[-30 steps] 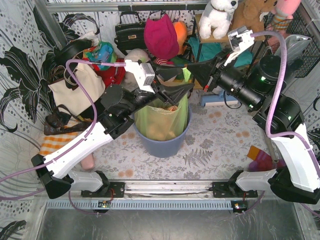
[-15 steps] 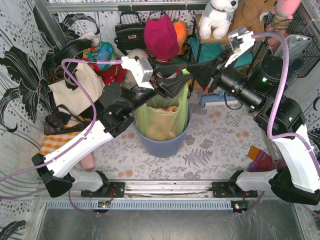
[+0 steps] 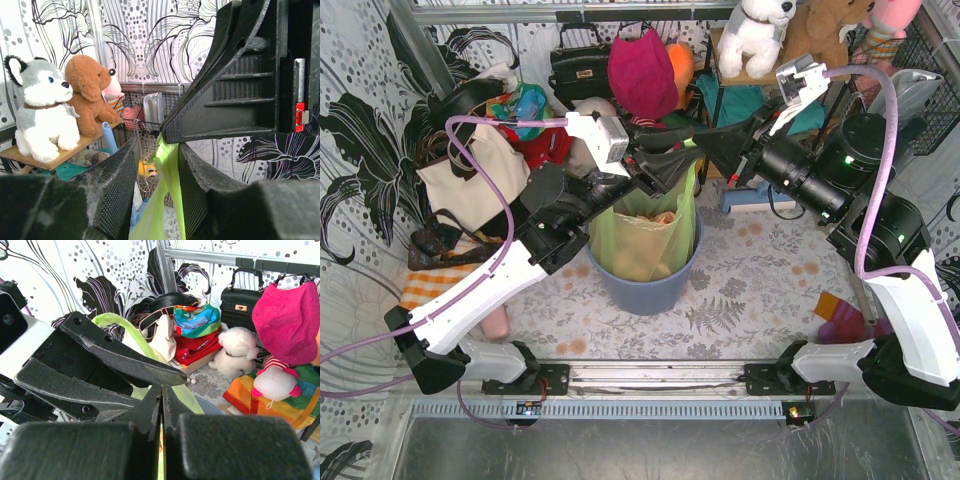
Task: Tie the trash bag
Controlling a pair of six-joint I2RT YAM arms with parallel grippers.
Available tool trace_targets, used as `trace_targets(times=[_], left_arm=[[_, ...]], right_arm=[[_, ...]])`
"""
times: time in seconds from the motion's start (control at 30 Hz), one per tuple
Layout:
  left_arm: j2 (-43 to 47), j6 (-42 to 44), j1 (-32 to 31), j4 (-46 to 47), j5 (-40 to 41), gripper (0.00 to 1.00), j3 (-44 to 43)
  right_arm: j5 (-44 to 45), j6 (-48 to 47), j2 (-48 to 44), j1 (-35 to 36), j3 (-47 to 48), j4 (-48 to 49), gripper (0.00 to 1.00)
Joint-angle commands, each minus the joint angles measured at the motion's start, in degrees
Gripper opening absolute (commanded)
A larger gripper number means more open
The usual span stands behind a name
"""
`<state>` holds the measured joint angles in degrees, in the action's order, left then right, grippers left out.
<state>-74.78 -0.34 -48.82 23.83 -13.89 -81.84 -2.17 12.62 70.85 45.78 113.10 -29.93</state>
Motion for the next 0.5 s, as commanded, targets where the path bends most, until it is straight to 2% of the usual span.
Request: trace_targets(times=[0.0,0.27,0.47], left_arm=[[0.00,0.22,0.03,1.23,1.30,0.45,-1.27],[0.16,-0.18,0.09,1.36,0.41,0.33,-1.01],[0.59,-0.51,0.12,1.40,-0.12,0.16,-0.69]], right_arm=[[-0.64,0.21,-1.33,0.28,-0.51,1.93,0.00],[-0.73,0.12,-1.48,0.28,-0.66,2.07,0.00],[-0.65,0.21,-1.94,0.28,-1.09,2.51,0.00]])
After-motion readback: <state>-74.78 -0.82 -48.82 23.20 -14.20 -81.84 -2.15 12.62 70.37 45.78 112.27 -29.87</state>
